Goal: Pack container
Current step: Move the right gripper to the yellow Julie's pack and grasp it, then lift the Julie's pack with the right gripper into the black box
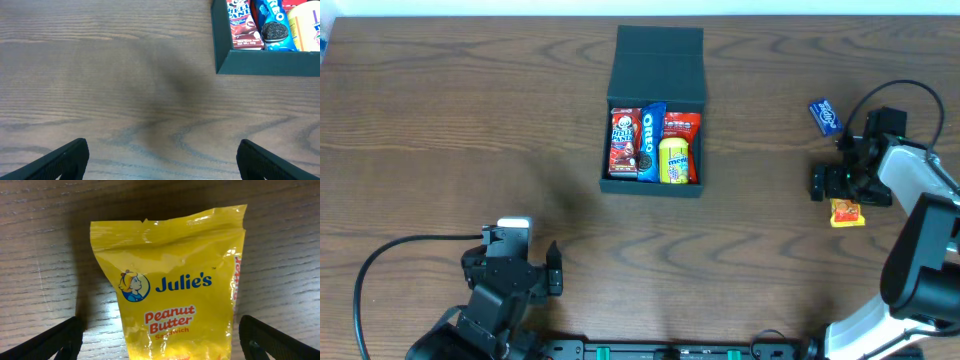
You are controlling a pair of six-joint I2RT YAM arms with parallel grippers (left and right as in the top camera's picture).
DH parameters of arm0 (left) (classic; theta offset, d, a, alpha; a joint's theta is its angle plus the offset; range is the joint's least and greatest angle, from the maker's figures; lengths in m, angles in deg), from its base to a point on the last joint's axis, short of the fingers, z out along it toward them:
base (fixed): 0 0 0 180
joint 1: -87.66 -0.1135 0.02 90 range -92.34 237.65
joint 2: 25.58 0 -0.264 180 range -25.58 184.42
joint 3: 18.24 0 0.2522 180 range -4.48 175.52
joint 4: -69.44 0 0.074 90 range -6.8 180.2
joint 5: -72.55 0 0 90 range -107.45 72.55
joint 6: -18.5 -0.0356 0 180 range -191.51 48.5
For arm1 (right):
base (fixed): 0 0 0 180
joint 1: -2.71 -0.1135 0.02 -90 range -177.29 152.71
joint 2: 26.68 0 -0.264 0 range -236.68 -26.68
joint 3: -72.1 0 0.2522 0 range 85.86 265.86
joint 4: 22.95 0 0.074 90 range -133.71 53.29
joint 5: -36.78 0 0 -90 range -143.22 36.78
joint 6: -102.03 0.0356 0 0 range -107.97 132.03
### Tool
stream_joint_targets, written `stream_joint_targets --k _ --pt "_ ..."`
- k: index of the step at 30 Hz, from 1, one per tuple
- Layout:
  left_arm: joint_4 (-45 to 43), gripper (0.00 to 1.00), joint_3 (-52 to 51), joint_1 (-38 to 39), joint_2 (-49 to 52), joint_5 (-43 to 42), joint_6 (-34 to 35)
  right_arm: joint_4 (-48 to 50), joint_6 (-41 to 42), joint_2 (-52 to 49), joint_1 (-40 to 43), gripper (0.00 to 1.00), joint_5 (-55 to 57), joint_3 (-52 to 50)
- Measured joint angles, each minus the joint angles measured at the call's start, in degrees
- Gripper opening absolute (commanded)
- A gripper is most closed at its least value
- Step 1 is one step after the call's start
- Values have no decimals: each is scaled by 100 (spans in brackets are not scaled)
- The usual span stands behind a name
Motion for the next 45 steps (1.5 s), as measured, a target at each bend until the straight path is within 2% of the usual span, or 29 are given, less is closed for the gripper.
stream_joint_targets --k 5,7,10,22,27,35,45 --pt "0 95 0 0 0 0 0 24 -2 2 0 98 -42 -9" --pt "0 95 0 0 0 0 0 33 -20 2 0 86 -63 -11" --pt "0 95 0 0 0 0 0 50 -11 2 0 77 -83 -15" --pt "0 95 0 0 0 0 0 59 20 2 0 61 -107 -28" --pt "0 95 0 0 0 0 0 61 46 2 -2 55 -109 -31" --pt "0 95 0 0 0 0 0 61 90 2 -9 53 -109 -33" --pt "-2 95 0 0 0 0 0 72 197 2 -17 46 -109 -37"
